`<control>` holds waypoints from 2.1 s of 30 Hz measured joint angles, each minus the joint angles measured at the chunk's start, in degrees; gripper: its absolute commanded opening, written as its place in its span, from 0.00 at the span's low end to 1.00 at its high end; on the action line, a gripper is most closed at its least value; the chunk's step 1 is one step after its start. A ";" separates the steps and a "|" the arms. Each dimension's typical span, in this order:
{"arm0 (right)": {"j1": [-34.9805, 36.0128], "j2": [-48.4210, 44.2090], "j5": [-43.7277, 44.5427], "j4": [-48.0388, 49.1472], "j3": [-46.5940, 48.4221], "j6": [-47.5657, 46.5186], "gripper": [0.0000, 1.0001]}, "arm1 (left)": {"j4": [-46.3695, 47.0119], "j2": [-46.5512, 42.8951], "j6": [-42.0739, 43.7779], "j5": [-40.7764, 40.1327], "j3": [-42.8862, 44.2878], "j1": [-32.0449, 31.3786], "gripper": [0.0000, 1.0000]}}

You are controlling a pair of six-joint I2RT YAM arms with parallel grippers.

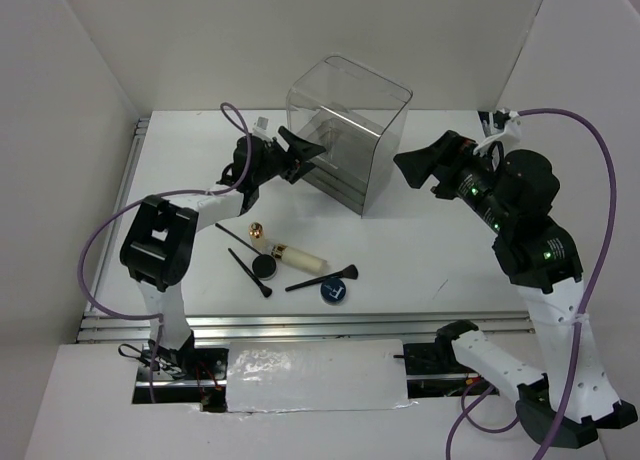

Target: Organize the makeup

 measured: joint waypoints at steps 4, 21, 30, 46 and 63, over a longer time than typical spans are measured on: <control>0.26 -0.48 0.02 0.00 0.00 -0.11 1.00 | 3.41 1.90 -1.97 -0.02 0.00 0.00 0.89; 2.73 -0.20 1.18 -0.48 0.02 -1.11 1.00 | 20.63 8.02 -9.94 1.42 -0.20 -0.02 0.85; 2.84 -0.22 0.98 -0.44 -0.02 -1.09 1.00 | 24.28 7.91 -11.61 1.16 -2.29 -0.15 0.85; 2.86 -1.09 0.94 -0.04 -3.15 -1.07 1.00 | 21.44 4.52 -11.50 1.07 -3.06 -0.26 0.87; 2.99 -1.18 0.57 0.46 -4.57 -0.90 1.00 | 21.29 -2.34 -11.52 1.18 -3.04 -0.52 0.87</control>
